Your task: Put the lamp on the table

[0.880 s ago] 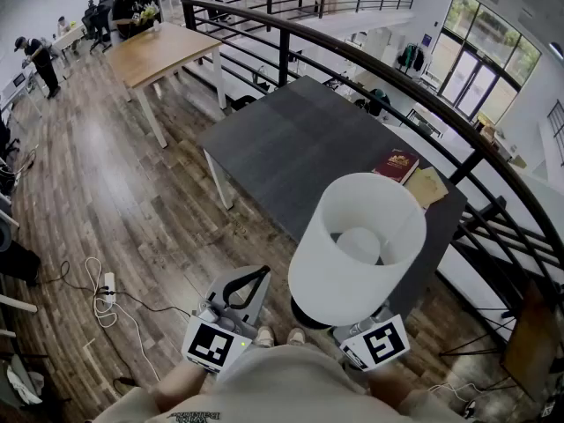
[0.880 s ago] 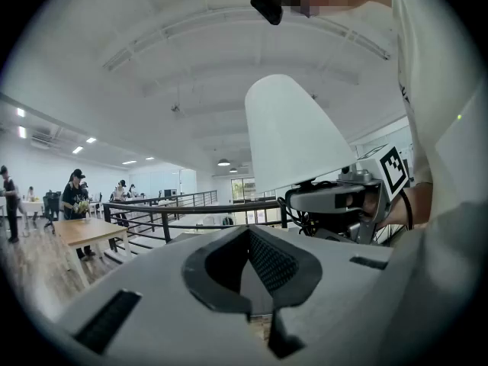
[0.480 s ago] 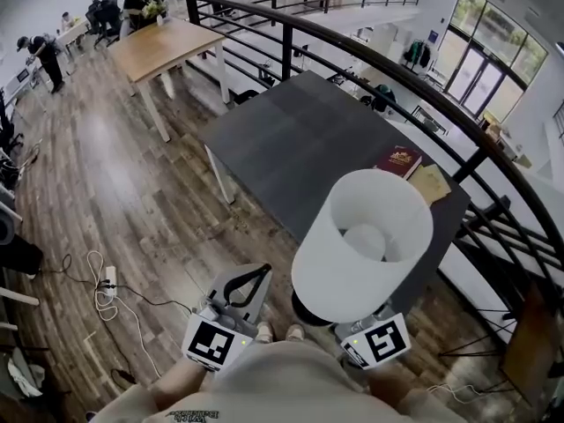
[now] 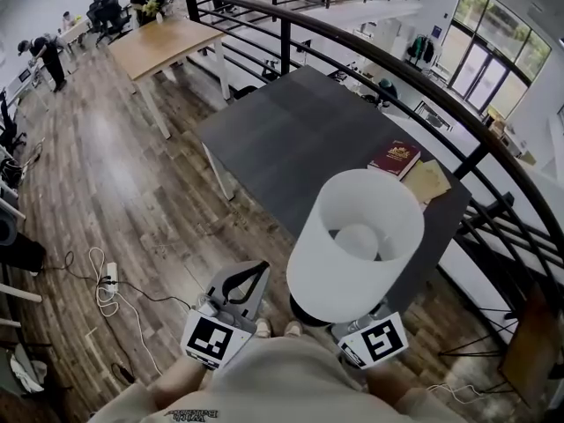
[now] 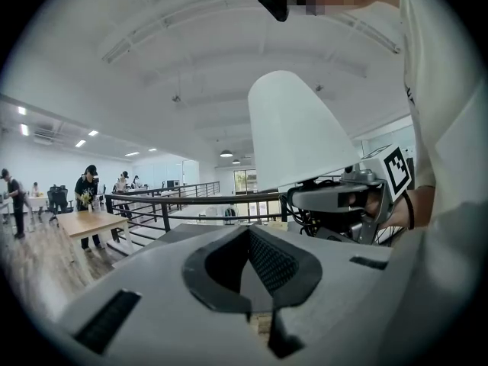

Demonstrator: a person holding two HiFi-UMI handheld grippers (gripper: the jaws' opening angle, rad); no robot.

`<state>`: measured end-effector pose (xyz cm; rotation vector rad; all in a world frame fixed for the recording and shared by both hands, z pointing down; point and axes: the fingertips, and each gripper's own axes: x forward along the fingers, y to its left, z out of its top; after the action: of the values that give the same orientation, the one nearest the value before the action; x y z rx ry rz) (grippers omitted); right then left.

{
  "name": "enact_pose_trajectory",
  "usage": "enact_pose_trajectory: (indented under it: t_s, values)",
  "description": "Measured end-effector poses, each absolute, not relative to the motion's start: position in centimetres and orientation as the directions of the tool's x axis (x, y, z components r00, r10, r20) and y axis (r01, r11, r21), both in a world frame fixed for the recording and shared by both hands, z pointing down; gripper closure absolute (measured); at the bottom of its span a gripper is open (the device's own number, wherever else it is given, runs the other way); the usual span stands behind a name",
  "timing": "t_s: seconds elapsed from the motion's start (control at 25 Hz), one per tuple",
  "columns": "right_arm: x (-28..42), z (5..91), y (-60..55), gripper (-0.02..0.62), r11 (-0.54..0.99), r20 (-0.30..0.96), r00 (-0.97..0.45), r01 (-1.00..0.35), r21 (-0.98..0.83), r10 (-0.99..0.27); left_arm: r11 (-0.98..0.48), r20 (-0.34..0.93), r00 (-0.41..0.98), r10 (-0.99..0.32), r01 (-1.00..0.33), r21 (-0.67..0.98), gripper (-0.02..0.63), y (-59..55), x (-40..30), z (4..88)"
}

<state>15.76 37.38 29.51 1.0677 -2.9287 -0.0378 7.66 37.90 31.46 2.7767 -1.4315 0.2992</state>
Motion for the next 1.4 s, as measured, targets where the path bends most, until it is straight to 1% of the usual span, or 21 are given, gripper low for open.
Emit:
enact_pose_trajectory:
  t_s: [0.28, 0.68, 0.96, 1.4]
  values:
    - [17.8, 29.6, 37.1, 0.537, 0.776, 0.006, -0.776, -0.630, 0.029, -0.631, -0.576, 0.200, 0.552, -0.810, -0.813, -0.088, 0.600, 38.2, 9.9, 32.2]
    - [20.6, 29.8, 37.0, 0.537, 0.785, -0.020, -0.785, -0.620, 0.020, -0.619, -0.548, 0.200, 0.527, -0.826, -0.835, -0.060, 0.600, 38.9, 12.7, 32.8]
    - [22.0, 30.0, 36.7, 0.537, 0.786, -0.020, -0.786, -0.618, 0.021, -0.618, -0.547, 0.205, 0.523, -0.827, -0.834, -0.077, 0.600, 39.1, 14.3, 32.8]
    - [20.4, 31.5, 33.9, 0.537, 0.792, -0.034, -0.794, -0.608, 0.046, -0.608, -0.553, 0.175, 0.532, -0.828, -0.827, -0.102, 0.600, 36.0, 13.1, 34.7]
